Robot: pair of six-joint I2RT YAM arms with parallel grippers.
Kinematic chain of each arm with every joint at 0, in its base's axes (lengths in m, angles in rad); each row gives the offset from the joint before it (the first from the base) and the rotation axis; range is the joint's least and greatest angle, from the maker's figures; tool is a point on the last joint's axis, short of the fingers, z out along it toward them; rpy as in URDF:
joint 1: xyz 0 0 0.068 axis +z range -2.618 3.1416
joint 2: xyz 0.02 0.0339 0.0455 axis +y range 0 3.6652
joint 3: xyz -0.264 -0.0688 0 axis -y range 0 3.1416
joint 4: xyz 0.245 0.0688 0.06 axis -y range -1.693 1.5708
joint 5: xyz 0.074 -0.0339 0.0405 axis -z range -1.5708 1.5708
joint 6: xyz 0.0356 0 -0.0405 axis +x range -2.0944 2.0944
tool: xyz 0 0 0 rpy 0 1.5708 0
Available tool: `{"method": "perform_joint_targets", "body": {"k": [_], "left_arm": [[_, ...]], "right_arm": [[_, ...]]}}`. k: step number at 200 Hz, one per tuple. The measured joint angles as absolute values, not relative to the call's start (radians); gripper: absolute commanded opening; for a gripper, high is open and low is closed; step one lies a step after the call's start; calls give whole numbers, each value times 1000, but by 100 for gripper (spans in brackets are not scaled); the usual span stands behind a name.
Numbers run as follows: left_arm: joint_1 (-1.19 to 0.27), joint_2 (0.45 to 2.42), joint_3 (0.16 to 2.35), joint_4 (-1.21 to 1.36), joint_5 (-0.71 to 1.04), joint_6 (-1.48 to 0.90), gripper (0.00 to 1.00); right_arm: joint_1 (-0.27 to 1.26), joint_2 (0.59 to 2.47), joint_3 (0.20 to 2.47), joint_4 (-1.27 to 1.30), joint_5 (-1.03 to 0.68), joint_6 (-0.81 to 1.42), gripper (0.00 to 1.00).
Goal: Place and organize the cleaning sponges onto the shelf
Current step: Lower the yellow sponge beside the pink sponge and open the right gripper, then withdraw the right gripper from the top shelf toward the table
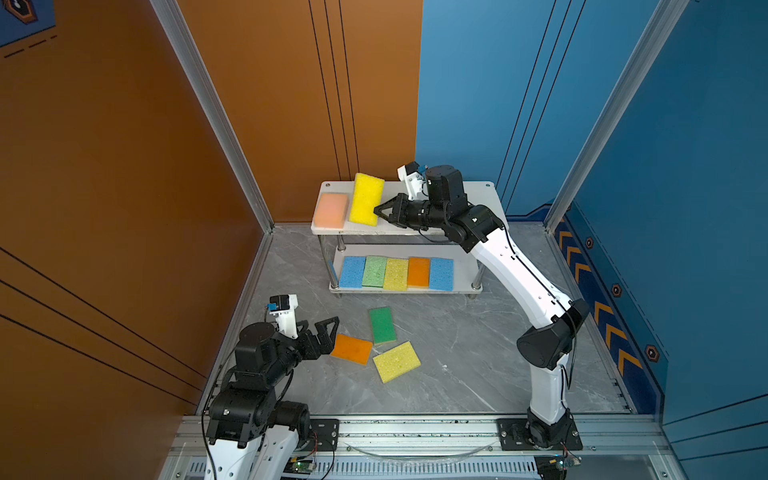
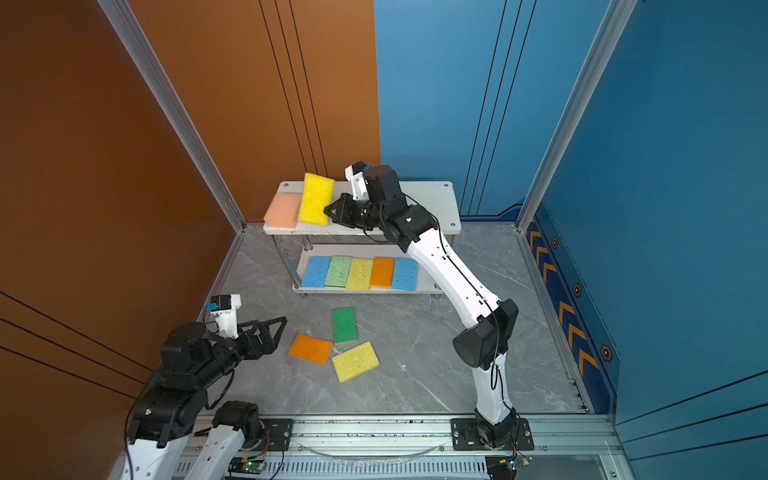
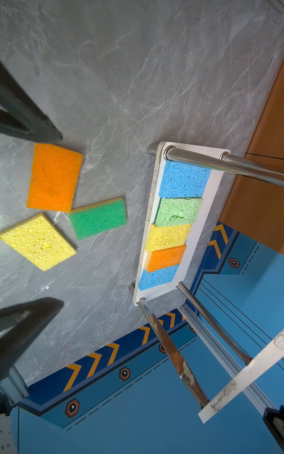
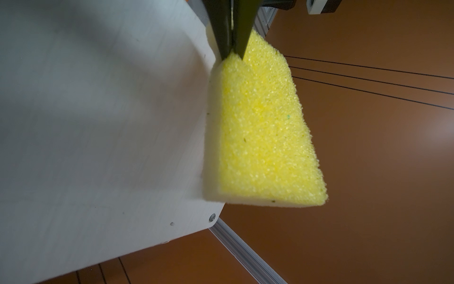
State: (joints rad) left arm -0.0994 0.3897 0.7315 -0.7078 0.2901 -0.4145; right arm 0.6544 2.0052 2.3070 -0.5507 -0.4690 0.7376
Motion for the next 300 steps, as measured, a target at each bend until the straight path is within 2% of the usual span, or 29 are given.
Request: {"method": "perform_joint_targets", "body": {"k": [107,125,183,300], "left_arm": [[-99,390,731,-707,290,-414,98],[-99,390,731,-708,290,-414,98],[-99,390,731,-708,290,-414,98],[-99,390,731,-708,290,-414,98]], "right_arm": [[651,2052,2352,-551,-473,757,0],[651,2052,2353,-551,-473,760,10],[648,2052,2354,-551,-476,760,26],[648,2052,2354,-551,-476,763,37]]}}
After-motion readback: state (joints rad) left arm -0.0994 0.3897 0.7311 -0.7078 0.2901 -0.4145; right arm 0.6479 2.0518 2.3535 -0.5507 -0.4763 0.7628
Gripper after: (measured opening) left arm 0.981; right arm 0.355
